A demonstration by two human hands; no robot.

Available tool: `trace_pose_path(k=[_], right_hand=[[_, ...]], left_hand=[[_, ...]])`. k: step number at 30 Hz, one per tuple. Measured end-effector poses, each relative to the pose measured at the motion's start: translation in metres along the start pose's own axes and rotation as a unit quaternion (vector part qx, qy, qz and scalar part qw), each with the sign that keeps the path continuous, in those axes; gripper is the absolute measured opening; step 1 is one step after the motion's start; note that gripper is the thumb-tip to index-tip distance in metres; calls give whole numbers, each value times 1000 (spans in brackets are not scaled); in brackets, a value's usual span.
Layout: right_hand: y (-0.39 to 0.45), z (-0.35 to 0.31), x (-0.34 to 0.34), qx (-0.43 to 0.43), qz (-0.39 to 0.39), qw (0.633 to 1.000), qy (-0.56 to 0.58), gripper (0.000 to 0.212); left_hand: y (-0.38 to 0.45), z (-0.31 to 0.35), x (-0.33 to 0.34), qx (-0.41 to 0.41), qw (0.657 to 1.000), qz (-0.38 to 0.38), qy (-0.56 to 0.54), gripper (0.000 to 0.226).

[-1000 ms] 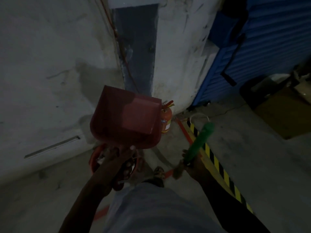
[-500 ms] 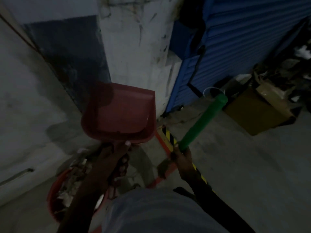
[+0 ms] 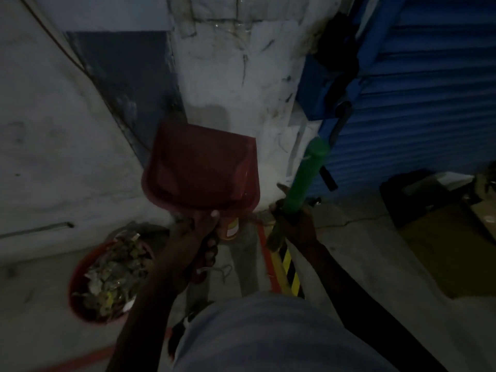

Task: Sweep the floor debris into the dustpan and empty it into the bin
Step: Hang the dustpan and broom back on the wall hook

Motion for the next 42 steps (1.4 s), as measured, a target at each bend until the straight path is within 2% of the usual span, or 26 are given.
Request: trace_pose_path(k=[1,3,5,8,10,14,15,17,20,22,24,26,30,32,34,36,37,39,42], right_hand=[[6,-3,-3,-18,-19,1000,12,26],[14,-13,-5,-62,-69,995,19,48],[18,-25,-3,-106,-103,989,-8,63],[23,-28,13,-100,-168,981,-7,54],[26,-31,22,-78,-195,978,7,39],[44,-32,29,-48,-174,981,70,24],[47,-37,28,-46,-165,983,73,28],[54,-45,25,-69,-144,986,52,30],[65,-44,23,-86,-116,989,40,16],[71,-43,25,-87,-85,992,28,20],[75,-46,30,-72,-60,995,21,32],[79,-48,34,-66,-40,997,7,33],[89,-44,45,-48,-21,998,-22,29],[91,-47,49,-45,-11,999,-17,34],[91,-50,53,-47,2,999,-6,34],[90,-53,57,-56,12,998,-5,32],[89,-54,60,-62,16,998,-10,32],[88,-57,66,-67,17,997,-17,31],[88,-60,75,-67,9,998,-18,28]], left_hand=[[0,0,10,1,1000,-4,-6,60],[2,4,24,2,1000,-1,-8,76],[4,6,35,-3,1000,11,-18,73],[3,18,54,7,999,2,-38,44],[7,27,56,25,999,12,-43,41],[14,37,52,50,994,-5,-94,62],[15,38,48,46,993,1,-108,70],[19,41,39,43,992,9,-122,69],[20,46,31,49,994,-26,-95,70],[20,50,20,50,996,-12,-78,72],[22,52,16,54,996,-4,-69,55],[23,50,13,65,997,17,-27,25],[24,46,13,120,987,64,90,7],[31,49,11,139,982,81,103,15],[47,48,-1,152,975,130,94,20],[65,48,-12,165,964,167,125,61],[73,47,-18,164,958,186,142,61],[77,54,-26,175,944,224,166,39],[81,61,-29,182,938,225,191,28]])
Point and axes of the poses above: each hand's wrist, its own y-axis towards the middle knuckle, its own x-axis out of the palm, z = x × y, the point moved 7 cm from there along y, towards the middle knuckle, and after that the axes turned 7 degrees about y, right-handed, at the moved point
